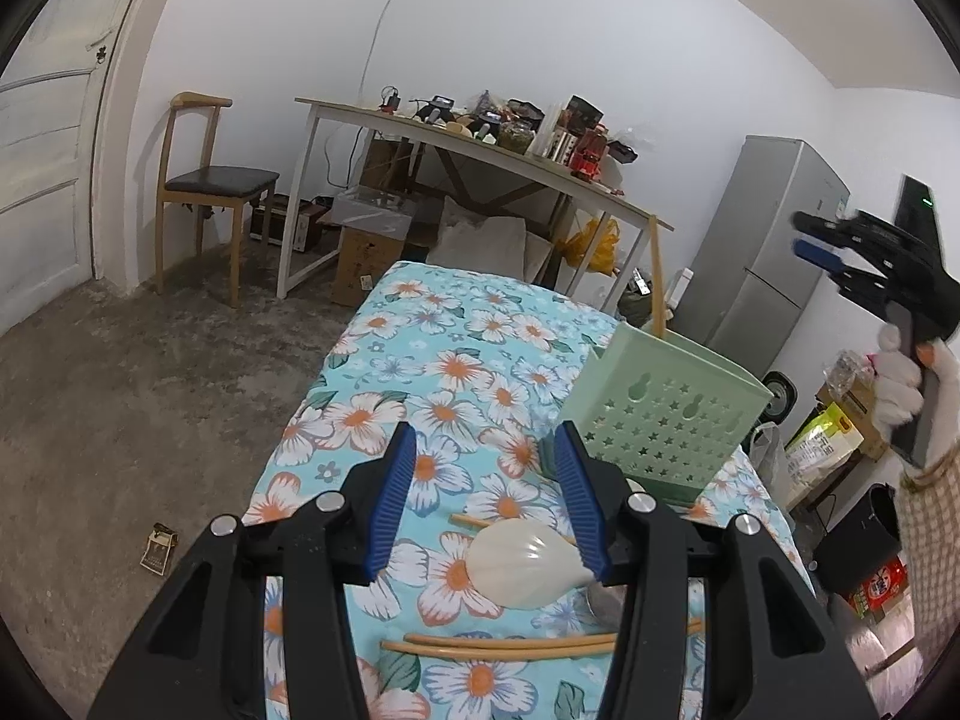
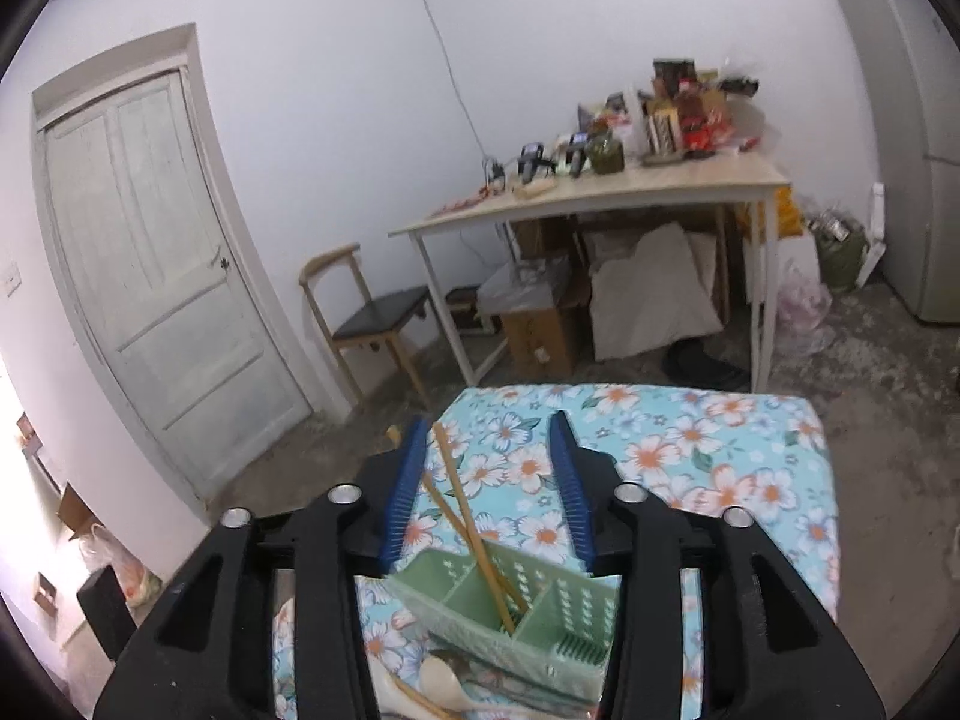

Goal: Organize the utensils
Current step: 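Lower the chopstick into the basket and open the right tool, then move both open tools back over the remaining utensils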

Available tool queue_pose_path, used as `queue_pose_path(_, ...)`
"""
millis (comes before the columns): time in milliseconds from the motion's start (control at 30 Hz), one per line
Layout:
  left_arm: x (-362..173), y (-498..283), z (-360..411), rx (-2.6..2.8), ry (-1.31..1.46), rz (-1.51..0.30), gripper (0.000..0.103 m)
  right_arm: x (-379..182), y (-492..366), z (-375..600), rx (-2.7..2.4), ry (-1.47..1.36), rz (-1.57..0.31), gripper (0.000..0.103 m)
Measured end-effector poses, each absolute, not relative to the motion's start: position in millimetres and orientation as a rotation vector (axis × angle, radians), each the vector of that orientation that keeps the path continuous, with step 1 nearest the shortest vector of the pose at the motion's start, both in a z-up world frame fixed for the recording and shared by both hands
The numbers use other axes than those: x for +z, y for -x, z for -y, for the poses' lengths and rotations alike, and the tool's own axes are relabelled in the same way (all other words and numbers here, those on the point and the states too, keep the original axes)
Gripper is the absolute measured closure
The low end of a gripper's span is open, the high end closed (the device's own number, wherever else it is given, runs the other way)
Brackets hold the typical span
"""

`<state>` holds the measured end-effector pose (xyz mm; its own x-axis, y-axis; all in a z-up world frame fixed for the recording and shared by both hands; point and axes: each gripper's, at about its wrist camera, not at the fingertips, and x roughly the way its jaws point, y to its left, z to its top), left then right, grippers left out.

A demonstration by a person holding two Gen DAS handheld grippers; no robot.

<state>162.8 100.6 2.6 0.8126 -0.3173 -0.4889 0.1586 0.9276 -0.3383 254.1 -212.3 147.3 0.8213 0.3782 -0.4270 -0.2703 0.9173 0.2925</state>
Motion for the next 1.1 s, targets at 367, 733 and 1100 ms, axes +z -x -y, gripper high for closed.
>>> queue_pose_path(367, -7, -145, -86, -0.311, 0.268, -0.672, 0.056, 63, -167, 208, 0.318, -0.254, -0.650, 0.017)
queue_pose_path(733, -41, -125, -59, -0.345, 0.234, -0.805, 0.056, -40, -131, 185, 0.188, -0.249, -0.885, 0.016)
queue_pose_path(1100, -54, -127, -56, -0.292, 0.234, -0.873, 0.056, -81, -139, 199, 0.215, -0.427, -1.006, 0.014)
